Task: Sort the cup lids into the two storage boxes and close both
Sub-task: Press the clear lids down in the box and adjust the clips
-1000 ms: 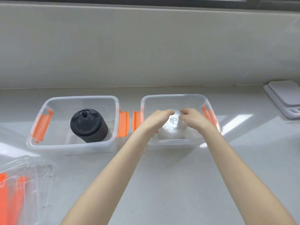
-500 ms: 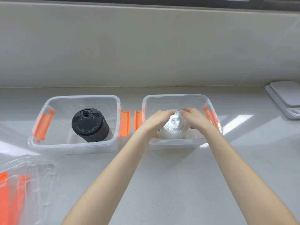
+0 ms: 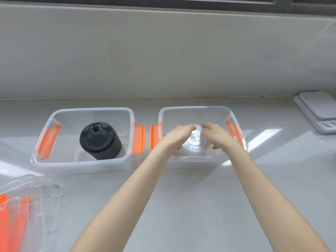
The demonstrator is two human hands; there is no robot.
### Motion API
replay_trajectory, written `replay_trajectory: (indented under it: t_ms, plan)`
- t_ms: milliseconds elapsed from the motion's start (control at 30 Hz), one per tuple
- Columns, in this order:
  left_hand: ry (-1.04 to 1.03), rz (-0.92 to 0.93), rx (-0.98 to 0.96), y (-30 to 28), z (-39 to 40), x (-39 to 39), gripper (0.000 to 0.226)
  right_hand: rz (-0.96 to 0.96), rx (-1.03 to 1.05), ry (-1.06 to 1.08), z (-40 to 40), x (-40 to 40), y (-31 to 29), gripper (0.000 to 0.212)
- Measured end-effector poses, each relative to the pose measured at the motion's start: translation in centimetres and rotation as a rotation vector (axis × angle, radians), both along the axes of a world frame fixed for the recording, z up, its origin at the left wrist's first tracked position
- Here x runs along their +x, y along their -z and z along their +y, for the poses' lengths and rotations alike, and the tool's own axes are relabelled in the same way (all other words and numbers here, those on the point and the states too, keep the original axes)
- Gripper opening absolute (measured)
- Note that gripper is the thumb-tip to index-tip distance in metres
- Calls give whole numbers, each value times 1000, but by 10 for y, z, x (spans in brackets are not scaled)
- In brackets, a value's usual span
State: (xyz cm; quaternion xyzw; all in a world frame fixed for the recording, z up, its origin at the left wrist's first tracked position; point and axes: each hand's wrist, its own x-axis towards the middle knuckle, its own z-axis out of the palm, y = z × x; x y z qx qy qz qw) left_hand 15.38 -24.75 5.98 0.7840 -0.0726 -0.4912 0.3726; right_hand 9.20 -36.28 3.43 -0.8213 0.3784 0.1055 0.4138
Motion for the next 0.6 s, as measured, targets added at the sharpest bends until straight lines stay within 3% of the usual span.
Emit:
replay_trajectory:
  t_ms: [233, 300, 467, 600]
  plan:
    - [10, -108, -77, -11, 6, -3, 53, -10, -25, 50, 0, 1, -2, 52]
    - [-7, -181, -161, -15, 14, 0, 40, -73, -81, 64, 6, 2, -9, 52]
    - [-83, -319, -447, -35, 75, -3, 36, -493, -260, -24, 53, 3, -39, 34]
    - [-195, -456, -562, -48, 156, -13, 22, -742, -220, -181, 118, -1, -60, 20]
